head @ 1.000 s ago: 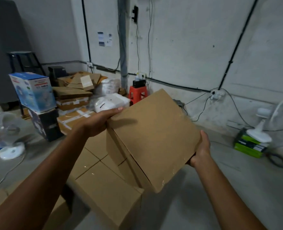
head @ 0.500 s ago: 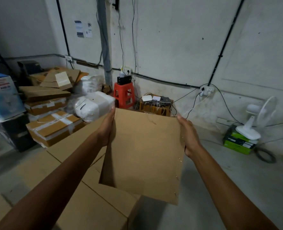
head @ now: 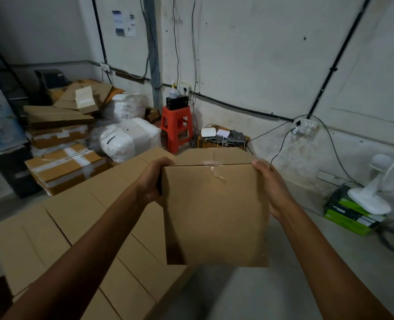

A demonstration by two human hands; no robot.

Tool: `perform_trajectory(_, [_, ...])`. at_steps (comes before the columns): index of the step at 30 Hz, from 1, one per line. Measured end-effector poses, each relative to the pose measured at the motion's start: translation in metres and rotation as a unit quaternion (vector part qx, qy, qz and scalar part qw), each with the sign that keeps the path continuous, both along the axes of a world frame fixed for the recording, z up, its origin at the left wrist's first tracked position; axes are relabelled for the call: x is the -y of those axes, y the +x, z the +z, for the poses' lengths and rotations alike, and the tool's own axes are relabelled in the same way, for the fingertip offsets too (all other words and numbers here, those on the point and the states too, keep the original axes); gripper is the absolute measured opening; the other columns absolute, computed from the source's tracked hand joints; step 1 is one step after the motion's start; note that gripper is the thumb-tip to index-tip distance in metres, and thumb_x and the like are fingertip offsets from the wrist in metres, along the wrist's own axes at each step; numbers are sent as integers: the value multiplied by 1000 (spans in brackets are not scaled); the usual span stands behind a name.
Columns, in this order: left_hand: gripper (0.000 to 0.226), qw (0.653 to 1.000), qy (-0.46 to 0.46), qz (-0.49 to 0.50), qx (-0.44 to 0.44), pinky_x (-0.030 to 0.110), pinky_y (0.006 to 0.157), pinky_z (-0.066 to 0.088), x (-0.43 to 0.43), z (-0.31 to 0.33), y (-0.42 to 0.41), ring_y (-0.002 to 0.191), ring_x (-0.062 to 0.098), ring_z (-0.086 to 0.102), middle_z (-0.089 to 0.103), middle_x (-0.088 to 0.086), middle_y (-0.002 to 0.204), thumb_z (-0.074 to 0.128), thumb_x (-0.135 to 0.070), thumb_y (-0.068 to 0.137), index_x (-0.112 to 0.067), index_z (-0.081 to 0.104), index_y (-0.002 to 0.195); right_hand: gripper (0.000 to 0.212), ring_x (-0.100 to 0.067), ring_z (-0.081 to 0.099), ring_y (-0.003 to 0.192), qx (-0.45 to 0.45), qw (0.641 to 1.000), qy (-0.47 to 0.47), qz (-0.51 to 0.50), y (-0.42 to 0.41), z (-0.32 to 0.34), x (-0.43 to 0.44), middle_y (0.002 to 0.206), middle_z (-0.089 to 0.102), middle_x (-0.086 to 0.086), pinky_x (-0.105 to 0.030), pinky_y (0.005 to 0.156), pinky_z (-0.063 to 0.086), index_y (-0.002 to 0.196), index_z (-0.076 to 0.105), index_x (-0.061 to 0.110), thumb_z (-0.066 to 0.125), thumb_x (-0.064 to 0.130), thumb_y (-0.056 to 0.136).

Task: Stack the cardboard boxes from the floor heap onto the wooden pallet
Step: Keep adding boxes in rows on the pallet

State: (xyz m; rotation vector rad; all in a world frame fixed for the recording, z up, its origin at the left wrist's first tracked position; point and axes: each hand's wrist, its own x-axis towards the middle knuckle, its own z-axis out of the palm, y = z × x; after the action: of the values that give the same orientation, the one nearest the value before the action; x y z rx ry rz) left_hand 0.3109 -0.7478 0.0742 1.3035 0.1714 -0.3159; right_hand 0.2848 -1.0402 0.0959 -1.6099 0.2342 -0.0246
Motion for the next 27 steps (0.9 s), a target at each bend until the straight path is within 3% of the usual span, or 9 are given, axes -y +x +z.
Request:
perform_trajectory(3, [41, 999, -22, 31, 34, 36, 78, 48, 47, -13, 23, 84, 25, 61, 61, 19, 103, 57, -33, 84, -8, 63, 116, 44, -18, 61, 97, -63, 997, -40, 27, 42, 8, 43, 109, 62, 2, -36, 73, 47, 137, 53, 23, 53, 43, 98])
perform_trajectory(5, [50, 997, -15, 57, 52, 41, 87, 46, 71, -23, 39, 96, 28, 61, 65, 18, 115, 57, -33, 81, -15, 64, 127, 59, -35, 52, 124, -148, 985, -75, 56, 71, 10, 63, 129, 54, -1, -59, 95, 44, 147, 42, 29, 53, 54, 95])
perform_trajectory(6, [48, 996, -16, 71, 60, 42, 89, 46, 81, -28, 45, 101, 28, 62, 67, 16, 118, 57, -31, 82, -19, 65, 128, 68, -43, 45, 132, -189, 975, -99, 61, 88, 7, 72, 143, 48, -6, -71, 98, 37, 150, 37, 32, 55, 62, 92])
perform_trajectory(8, [44, 993, -28, 95, 71, 41, 90, 46, 97, -39, 59, 104, 28, 62, 68, 14, 121, 54, -27, 86, -20, 64, 129, 76, -50, 45, 132, -235, 961, -122, 86, 116, 0, 84, 152, 43, -11, -80, 90, 39, 150, 35, 35, 57, 70, 86])
perform_trajectory(10, [44, 989, -43, 124, 69, 43, 94, 46, 107, -50, 72, 109, 30, 63, 67, 14, 126, 53, -23, 89, -19, 62, 131, 73, -51, 46, 130, -241, 957, -115, 110, 142, -8, 90, 150, 44, -13, -79, 84, 44, 148, 37, 33, 57, 69, 87])
perform_trajectory(15, [45, 979, -54, 184, 65, 44, 97, 49, 121, -79, 118, 117, 33, 63, 66, 13, 129, 52, -21, 92, -19, 56, 137, 64, -49, 38, 136, -236, 956, -99, 140, 218, -29, 93, 152, 40, -12, -81, 91, 38, 148, 37, 33, 61, 54, 92])
perform_trajectory(21, [49, 969, -53, 239, 16, 37, 95, 51, 128, -125, 201, 111, 26, 66, 66, 11, 130, 56, -27, 93, -16, 51, 140, 83, -42, 45, 133, -239, 955, -96, 145, 322, -92, 81, 150, 47, -5, -83, 83, 38, 145, 41, 41, 69, 62, 69])
perform_trajectory(24, [41, 959, -44, 278, -32, 33, 88, 49, 133, -153, 230, 110, 25, 65, 70, 9, 121, 59, -27, 94, -13, 59, 133, 52, -37, 47, 131, -246, 949, -116, 161, 360, -110, 75, 140, 52, 0, -80, 90, 39, 135, 52, 38, 65, 50, 86])
perform_trajectory(27, [42, 957, -50, 283, -49, 37, 96, 49, 145, -180, 245, 117, 27, 63, 69, 5, 125, 59, -27, 95, -20, 58, 136, 47, -36, 50, 125, -256, 941, -146, 168, 398, -135, 78, 132, 54, -1, -77, 92, 40, 134, 53, 31, 63, 44, 90])
